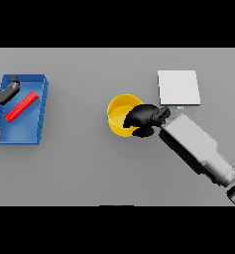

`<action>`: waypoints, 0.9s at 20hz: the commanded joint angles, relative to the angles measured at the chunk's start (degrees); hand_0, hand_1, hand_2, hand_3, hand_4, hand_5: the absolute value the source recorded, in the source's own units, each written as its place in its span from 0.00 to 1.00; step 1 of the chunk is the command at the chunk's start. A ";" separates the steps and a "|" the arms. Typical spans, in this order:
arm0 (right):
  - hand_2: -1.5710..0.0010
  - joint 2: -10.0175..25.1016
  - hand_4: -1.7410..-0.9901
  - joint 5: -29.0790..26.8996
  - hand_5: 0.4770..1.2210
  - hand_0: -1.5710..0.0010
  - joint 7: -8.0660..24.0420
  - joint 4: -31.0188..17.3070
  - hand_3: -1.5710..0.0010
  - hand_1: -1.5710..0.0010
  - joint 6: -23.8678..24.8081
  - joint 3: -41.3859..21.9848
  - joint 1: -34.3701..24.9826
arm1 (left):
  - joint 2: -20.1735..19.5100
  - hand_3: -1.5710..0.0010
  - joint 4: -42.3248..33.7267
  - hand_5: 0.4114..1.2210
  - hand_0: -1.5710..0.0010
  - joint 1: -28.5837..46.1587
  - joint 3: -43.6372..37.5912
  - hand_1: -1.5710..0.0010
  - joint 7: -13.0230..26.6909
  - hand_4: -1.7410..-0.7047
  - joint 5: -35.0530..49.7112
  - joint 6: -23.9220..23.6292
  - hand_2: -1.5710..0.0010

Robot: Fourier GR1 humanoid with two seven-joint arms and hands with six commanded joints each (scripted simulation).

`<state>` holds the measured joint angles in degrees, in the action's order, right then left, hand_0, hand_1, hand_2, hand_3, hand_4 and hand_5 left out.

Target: Pick up the red beaker and tilt it to pour out 1 green nut into yellow bowl. Pick up the yellow bowl and place it on the metallic measuring scale.

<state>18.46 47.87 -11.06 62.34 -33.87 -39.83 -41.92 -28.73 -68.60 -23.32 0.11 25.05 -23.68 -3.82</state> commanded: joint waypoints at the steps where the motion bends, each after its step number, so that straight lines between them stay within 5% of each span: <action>1: 0.20 0.16 0.08 0.06 0.94 0.10 0.04 -0.03 0.19 0.10 0.64 -0.20 0.23 | 0.29 1.00 -0.21 0.34 1.00 0.16 0.35 1.00 0.10 0.96 -0.20 -0.02 1.00; 7: 0.17 1.21 0.02 -1.09 0.99 0.03 1.11 2.38 0.11 0.03 1.45 -0.13 0.74 | -0.21 1.00 0.23 0.34 1.00 -0.57 0.39 1.00 0.52 0.98 -0.50 0.35 1.00; 18: 0.09 6.54 0.00 -3.69 1.00 0.00 5.83 10.57 0.19 0.00 -1.96 5.85 -1.55 | -0.44 1.00 -0.29 0.35 1.00 -0.59 0.24 1.00 0.04 0.97 -0.08 0.79 1.00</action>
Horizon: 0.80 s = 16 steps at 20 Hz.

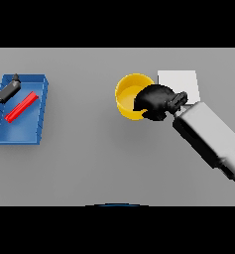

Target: Pick up the red beaker and tilt it to pour out 1 green nut into yellow bowl. Pick up the yellow bowl and place it on the metallic measuring scale.

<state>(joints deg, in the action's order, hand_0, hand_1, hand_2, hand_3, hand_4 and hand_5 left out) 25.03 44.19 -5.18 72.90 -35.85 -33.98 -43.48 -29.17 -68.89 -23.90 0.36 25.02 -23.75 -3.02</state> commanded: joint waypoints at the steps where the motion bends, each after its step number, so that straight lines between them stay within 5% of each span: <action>1: 0.09 0.12 0.00 -0.23 1.00 0.00 -0.09 -0.20 0.16 0.00 0.32 0.55 -0.09 | 0.73 1.00 -0.21 0.35 1.00 -0.02 0.18 1.00 0.45 0.96 -0.08 -0.53 1.00; 7: 0.04 3.59 0.00 -0.92 1.00 0.00 0.11 -2.31 0.21 0.00 2.47 4.91 -1.22 | -0.24 1.00 -0.54 0.37 1.00 0.03 -0.35 1.00 1.32 0.96 0.05 0.03 1.00; 16: 0.04 6.62 0.00 0.71 1.00 0.00 -3.71 -17.51 0.25 0.00 11.25 9.77 -3.95 | -0.67 1.00 -2.00 0.35 1.00 1.33 -0.65 1.00 1.32 0.98 0.37 0.45 1.00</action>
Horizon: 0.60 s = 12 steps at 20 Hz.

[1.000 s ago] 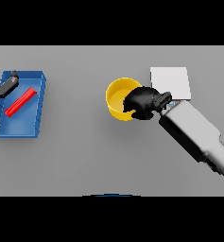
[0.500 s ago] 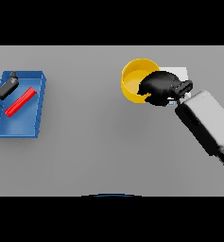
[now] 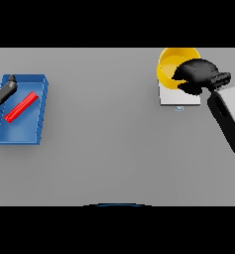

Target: Pick up the red beaker and tilt it to pour out 1 green nut into yellow bowl. Pick up the yellow bowl and place it on the metallic measuring scale.

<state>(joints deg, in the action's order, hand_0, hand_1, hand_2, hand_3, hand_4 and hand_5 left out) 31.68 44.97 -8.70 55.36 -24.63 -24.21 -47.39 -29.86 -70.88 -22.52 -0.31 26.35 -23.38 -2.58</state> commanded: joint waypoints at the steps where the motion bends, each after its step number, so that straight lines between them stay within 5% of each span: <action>1: 0.05 -0.26 0.00 0.82 1.00 0.00 -0.31 -1.73 0.24 0.00 1.62 -0.13 -0.03 | 0.20 1.00 0.35 0.34 1.00 -0.12 0.18 1.00 0.28 0.98 -0.22 -0.12 1.00; 12: 0.14 -2.81 0.00 1.74 1.00 0.00 -4.84 -16.23 0.13 0.00 8.36 1.75 -0.92 | 0.21 1.00 -0.64 0.33 1.00 0.40 0.34 1.00 0.83 0.98 -0.62 -0.27 1.00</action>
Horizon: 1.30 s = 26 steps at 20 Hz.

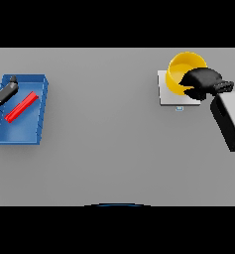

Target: Pick up the red beaker and tilt it to pour out 1 green nut into yellow bowl. Pick up the yellow bowl and place it on the metallic measuring scale.

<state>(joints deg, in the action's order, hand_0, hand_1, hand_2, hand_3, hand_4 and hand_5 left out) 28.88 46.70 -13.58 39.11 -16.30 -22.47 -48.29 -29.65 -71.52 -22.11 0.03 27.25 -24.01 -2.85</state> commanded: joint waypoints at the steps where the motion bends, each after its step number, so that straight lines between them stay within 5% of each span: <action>1: 0.14 -0.59 0.00 -0.05 1.00 0.00 0.06 -1.31 0.11 0.00 0.18 0.21 -0.78 | -0.28 1.00 0.43 0.32 1.00 -0.69 -0.14 1.00 0.65 0.98 -0.17 0.04 1.00; 4: 0.15 -1.22 0.00 -0.12 1.00 0.07 -1.05 -2.90 0.08 0.00 0.54 0.23 -1.54 | -0.22 1.00 1.12 0.32 1.00 -0.65 0.13 1.00 -0.32 0.98 -0.30 0.15 1.00; 7: 0.08 -1.50 0.01 -0.71 1.00 0.05 0.45 -2.06 0.30 0.06 -0.26 0.57 -1.42 | 0.15 1.00 0.35 0.32 1.00 -0.49 0.45 1.00 -0.06 0.98 -0.45 0.00 1.00; 8: 0.18 -1.78 0.07 -0.77 1.00 0.08 0.34 -2.41 0.37 0.15 -0.15 0.71 -1.30 | 0.15 1.00 0.52 0.32 1.00 -0.73 0.50 1.00 0.34 0.98 -0.45 0.21 1.00; 11: 0.50 -1.18 0.18 0.01 0.74 0.50 0.88 -1.47 0.54 0.55 -1.36 -0.22 -0.85 | 0.34 1.00 1.44 0.32 1.00 -1.19 0.54 1.00 -0.02 0.99 -0.59 -0.05 1.00; 14: 0.70 -1.17 0.23 1.37 0.61 0.74 -0.48 -2.21 0.65 0.77 -1.20 -1.47 -1.74 | 0.56 1.00 1.93 0.31 1.00 -1.68 0.49 1.00 -0.58 0.98 -0.50 -0.28 1.00; 20: 0.92 -1.05 0.27 1.19 0.46 0.93 -3.27 -2.69 0.79 0.94 0.02 -1.41 -1.40 | 0.43 1.00 2.33 0.31 1.00 -1.49 0.20 1.00 -1.18 0.98 -0.17 -0.21 1.00; 26: 0.98 -1.64 0.33 0.83 0.37 0.98 -0.36 -3.37 0.89 0.98 -1.36 -1.00 -1.22 | 0.55 1.00 2.52 0.31 1.00 -1.98 0.59 1.00 -0.71 0.98 -0.75 -0.38 1.00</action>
<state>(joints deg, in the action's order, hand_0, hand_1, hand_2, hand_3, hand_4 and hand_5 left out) 27.23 47.53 -13.96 35.74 -17.66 -23.48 -49.49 -29.09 -68.99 -24.07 0.62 26.54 -24.75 -3.21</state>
